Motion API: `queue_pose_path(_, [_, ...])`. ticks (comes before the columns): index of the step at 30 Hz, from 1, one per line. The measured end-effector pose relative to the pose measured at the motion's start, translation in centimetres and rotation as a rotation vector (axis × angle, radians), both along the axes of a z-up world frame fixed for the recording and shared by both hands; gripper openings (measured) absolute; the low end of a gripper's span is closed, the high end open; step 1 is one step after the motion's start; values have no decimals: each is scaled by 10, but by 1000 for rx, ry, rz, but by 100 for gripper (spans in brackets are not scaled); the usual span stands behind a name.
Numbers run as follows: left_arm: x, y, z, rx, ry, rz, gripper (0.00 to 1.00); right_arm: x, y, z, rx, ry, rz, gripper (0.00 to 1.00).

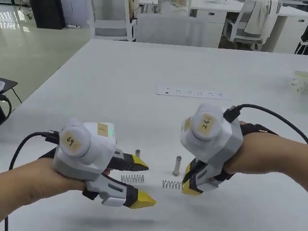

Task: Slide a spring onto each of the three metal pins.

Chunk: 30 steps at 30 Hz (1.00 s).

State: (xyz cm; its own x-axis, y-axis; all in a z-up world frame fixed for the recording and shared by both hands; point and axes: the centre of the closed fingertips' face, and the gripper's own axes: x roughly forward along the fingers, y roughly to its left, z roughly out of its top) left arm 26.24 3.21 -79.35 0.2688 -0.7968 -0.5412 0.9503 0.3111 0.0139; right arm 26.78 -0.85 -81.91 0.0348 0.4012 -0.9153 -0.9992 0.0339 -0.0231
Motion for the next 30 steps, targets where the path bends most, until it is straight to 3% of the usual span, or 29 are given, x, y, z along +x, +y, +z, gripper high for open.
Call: queue_pose_path(30, [-3,-19,-3,-1,-60,-61,11,-11,14,10,20,-20,44,8])
